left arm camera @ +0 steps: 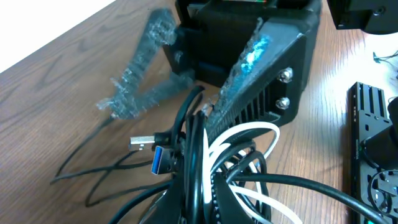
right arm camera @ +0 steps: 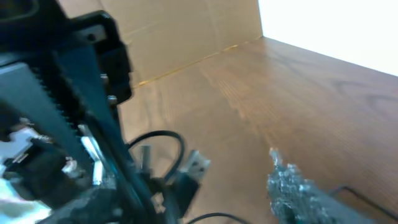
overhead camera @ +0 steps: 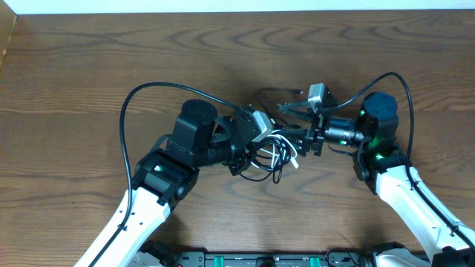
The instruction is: Untangle cables
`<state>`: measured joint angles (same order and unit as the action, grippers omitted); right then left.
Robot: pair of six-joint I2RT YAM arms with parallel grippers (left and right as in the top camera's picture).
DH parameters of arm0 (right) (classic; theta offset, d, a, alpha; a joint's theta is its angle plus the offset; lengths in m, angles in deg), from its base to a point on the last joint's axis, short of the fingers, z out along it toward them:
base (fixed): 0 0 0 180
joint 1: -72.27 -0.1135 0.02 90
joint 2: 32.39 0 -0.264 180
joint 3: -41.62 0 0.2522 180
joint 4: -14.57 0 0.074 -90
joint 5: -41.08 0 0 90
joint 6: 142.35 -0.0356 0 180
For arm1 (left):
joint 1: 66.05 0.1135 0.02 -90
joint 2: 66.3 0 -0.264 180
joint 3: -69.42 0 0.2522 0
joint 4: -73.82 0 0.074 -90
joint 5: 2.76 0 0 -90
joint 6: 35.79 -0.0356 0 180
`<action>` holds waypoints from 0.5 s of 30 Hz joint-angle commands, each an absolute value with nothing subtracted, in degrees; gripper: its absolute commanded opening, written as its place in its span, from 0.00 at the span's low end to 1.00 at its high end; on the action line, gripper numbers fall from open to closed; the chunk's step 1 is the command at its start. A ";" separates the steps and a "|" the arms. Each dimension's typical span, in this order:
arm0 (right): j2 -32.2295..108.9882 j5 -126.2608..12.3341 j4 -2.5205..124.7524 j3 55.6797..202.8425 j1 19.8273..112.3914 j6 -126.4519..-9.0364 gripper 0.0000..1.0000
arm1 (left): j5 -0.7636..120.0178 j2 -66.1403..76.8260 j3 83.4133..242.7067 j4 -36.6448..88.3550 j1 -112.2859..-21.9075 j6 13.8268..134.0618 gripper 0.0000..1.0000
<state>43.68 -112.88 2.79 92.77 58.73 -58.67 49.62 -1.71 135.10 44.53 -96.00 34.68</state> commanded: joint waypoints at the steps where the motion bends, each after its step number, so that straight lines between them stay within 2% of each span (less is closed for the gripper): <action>1: 43.79 -116.99 2.88 93.08 57.86 -58.26 0.50 | 48.85 -2.32 136.88 45.62 -96.11 34.96 0.07; 5: 43.81 -115.05 4.36 93.10 57.99 -58.26 0.13 | 48.96 -2.34 136.88 46.63 -96.11 34.96 0.07; 7: 43.79 -110.94 5.98 93.08 57.97 -58.28 0.03 | 51.28 -2.34 136.88 46.59 -96.11 34.98 0.07; 15: 43.79 -98.96 12.32 93.08 58.84 -60.12 0.01 | 72.24 -2.34 136.88 45.76 -96.11 45.87 0.07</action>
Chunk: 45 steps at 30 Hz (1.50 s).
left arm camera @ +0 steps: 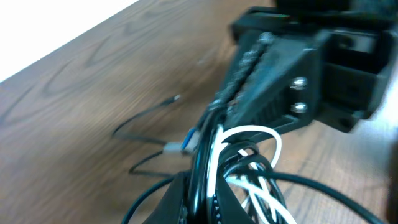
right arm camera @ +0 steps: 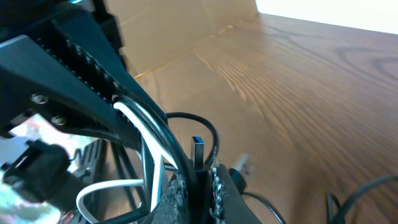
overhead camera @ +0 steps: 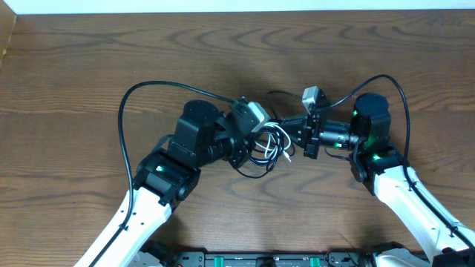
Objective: Untangle cables
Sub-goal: 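Pull the black cable rightward with the right gripper, away from the left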
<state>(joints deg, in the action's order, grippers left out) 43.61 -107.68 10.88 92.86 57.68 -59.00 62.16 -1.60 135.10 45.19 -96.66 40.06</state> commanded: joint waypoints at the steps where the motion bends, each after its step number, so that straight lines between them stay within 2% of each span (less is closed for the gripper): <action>1: 43.79 -97.15 12.87 93.08 59.21 -61.47 0.01 | 74.07 -2.34 136.88 45.52 -96.11 47.07 0.07; 8: 43.79 -83.16 18.51 93.08 61.79 -72.44 0.01 | 84.68 -2.34 136.88 42.37 -96.11 49.43 0.07; 16: 43.79 -75.20 27.05 93.10 66.78 -83.09 0.01 | 91.80 -2.34 136.88 38.22 -96.11 49.67 0.07; 28: 43.79 -77.34 26.37 93.08 67.04 -82.96 0.01 | 88.43 -2.34 136.88 40.82 -96.09 54.90 0.07; 37: 43.79 -72.84 33.57 93.10 71.65 -84.57 0.01 | 96.26 -2.36 136.90 38.94 -96.11 54.96 0.07; 45: 43.79 -72.84 42.24 93.10 79.43 -84.68 0.01 | 110.58 -2.45 136.90 34.54 -96.11 55.22 0.08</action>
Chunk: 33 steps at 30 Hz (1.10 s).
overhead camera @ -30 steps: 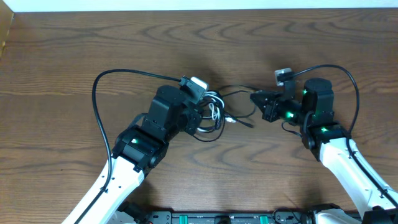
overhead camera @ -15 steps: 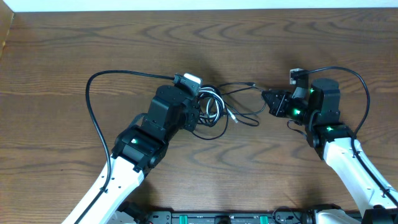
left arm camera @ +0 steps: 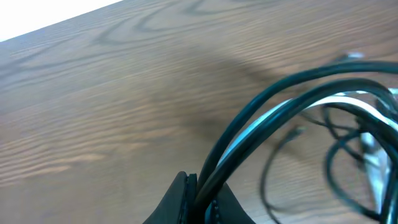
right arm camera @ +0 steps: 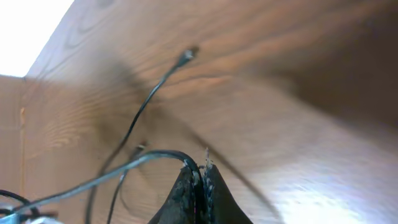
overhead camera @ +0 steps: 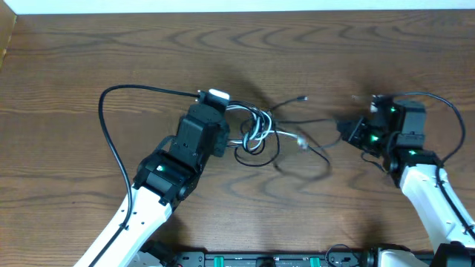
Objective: Untangle cables
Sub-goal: 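Pull the black cable rightward with the right gripper, away from the left, then open the right gripper and move it back toward the bundle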
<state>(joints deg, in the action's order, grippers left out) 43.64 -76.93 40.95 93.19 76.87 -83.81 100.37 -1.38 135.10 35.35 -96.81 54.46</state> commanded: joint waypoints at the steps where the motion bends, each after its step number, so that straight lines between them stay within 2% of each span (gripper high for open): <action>1: 43.79 -72.84 43.16 93.10 80.17 -84.68 0.01 | 111.36 -2.45 136.90 34.26 -96.09 55.64 0.08; 10: 43.79 -72.67 45.06 93.08 82.78 -84.44 0.01 | 125.61 -2.45 136.88 30.50 -96.11 58.74 0.08; 16: 43.79 -77.72 43.69 93.08 82.67 -83.77 0.01 | 113.22 -2.43 136.90 33.45 -96.11 59.88 0.08; 18: 43.79 -82.94 41.15 93.08 82.67 -79.68 0.02 | 106.23 -2.38 136.90 36.49 -96.11 59.90 0.08; 22: 43.79 -94.81 36.67 93.08 82.08 -71.15 0.19 | 88.46 -2.36 136.88 42.37 -96.11 59.88 0.08; 25: 43.79 -101.54 34.20 93.08 80.24 -65.65 0.45 | 72.28 -2.34 136.90 48.36 -96.11 59.90 0.08; 28: 43.79 -104.91 31.77 93.08 78.10 -62.28 0.69 | 61.40 -2.34 136.90 53.43 -96.11 59.90 0.08; 30: 43.79 -107.00 29.98 93.08 76.37 -60.12 0.79 | 55.93 -2.34 136.88 56.57 -96.11 59.90 0.08; 33: 43.79 -107.57 28.14 93.08 73.60 -58.54 0.85 | 50.29 -2.34 136.90 60.23 -96.11 59.90 0.08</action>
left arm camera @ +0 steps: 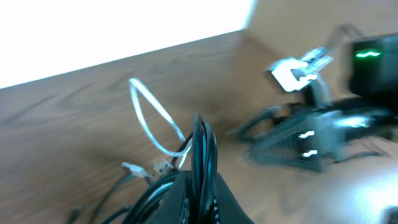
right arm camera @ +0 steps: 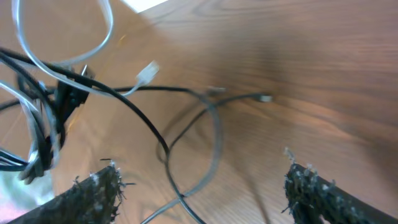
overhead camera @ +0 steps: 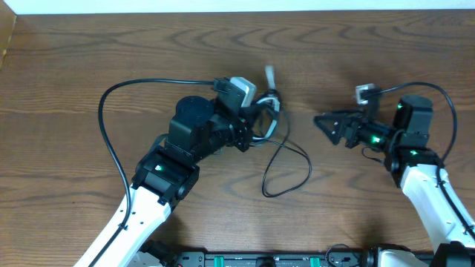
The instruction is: Untangle cables
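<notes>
My left gripper is shut on a bundle of black cables held up off the table, with a white cable looped out of it. A thin black cable trails from the bundle and lies in a loose loop on the wood; it also shows below my right fingers as the thin cable. My right gripper stands open to the right of the loop, pointing at the bundle, fingers wide apart with nothing between them.
The wooden table carries only the cables and both arms. The left arm's own black supply cable arcs over the left side. The table's back edge meets a white wall.
My right gripper was shut on the thin black cable, pulled out to the right. Now it is open and empty, and the thin cable lies slack in a loop. My left gripper has turned, still holding the bundle.
Both grippers met at mid-table, the left shut on the bundle, the right open beside it. Then the right was shut on a cable in the bundle. Later the arms stood apart with a thin cable drawn out between them. Now that cable lies loose, released.
</notes>
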`<state>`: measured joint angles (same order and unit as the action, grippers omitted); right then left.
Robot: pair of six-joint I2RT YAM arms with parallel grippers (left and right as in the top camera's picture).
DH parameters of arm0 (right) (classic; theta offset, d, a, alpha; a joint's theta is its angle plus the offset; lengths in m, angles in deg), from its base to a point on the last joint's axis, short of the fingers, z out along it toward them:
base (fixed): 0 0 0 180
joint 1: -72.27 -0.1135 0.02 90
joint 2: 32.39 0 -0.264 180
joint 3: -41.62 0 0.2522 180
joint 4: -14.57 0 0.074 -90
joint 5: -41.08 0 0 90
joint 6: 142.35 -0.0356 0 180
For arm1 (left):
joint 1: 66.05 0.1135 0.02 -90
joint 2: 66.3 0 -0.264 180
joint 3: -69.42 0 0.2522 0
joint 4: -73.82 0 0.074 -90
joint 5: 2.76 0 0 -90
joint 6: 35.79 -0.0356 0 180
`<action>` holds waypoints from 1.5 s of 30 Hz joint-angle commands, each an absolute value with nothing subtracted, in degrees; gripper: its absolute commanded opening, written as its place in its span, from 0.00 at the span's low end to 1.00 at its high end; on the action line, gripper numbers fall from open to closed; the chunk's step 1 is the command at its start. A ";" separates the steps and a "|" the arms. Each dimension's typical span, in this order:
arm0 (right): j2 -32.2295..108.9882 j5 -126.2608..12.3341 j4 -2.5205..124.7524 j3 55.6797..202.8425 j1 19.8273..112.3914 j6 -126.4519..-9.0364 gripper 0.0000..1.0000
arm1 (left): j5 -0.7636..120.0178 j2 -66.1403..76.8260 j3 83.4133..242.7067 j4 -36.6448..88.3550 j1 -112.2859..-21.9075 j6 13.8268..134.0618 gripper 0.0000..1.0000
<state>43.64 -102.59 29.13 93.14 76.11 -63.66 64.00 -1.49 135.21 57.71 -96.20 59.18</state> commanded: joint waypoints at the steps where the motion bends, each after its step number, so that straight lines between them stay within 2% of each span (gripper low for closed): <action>1: 43.79 -107.57 27.93 93.08 72.92 -57.71 0.86 | 48.90 -2.34 136.90 61.21 -96.11 59.90 0.08; 6: 43.79 -107.55 27.82 93.10 69.14 -51.42 0.91 | 41.38 -2.34 136.90 67.53 -96.11 59.90 0.08; 10: 43.79 -107.57 27.16 93.10 67.63 -50.74 0.95 | 38.38 -2.34 136.90 70.06 -96.13 59.90 0.08; 14: 43.79 -107.55 25.72 93.08 66.64 -50.74 0.90 | 38.32 -2.32 136.88 70.04 -96.18 59.92 0.08; 17: 43.79 -107.57 24.14 93.10 66.36 -50.78 0.71 | 38.14 -2.34 136.88 70.04 -96.72 59.92 0.07; 18: 43.79 -107.57 23.97 93.10 66.32 -50.78 0.67 | 38.16 -2.34 136.90 70.02 -96.99 59.90 0.08; 22: 43.79 -106.17 23.55 93.10 66.30 -51.22 0.24 | 38.16 -2.32 136.88 70.00 -97.88 59.90 0.07; 23: 43.79 -104.14 23.55 93.10 66.30 -52.40 0.17 | 38.16 -2.32 136.88 69.97 -97.90 59.90 0.08; 27: 43.79 -87.95 25.87 93.08 66.43 -62.50 0.01 | 38.23 -2.41 136.90 70.06 -97.69 59.88 0.08; 31: 43.79 -70.33 32.45 93.10 67.26 -71.42 0.01 | 38.21 -2.45 136.90 70.04 -97.58 59.88 0.08; 34: 43.79 -62.59 37.30 93.08 68.66 -77.80 0.01 | 38.19 -2.45 136.90 69.93 -97.58 59.88 0.08; 38: 43.79 -59.03 41.08 93.10 71.26 -85.91 0.01 | 38.21 -2.45 136.90 69.49 -97.58 59.88 0.08; 45: 43.79 -58.81 47.14 93.10 76.28 -87.70 0.01 | 39.04 -2.45 136.88 66.83 -97.55 59.38 0.08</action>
<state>43.29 -65.83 45.46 93.27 73.60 -83.24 40.00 -0.81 135.19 66.17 -97.73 59.99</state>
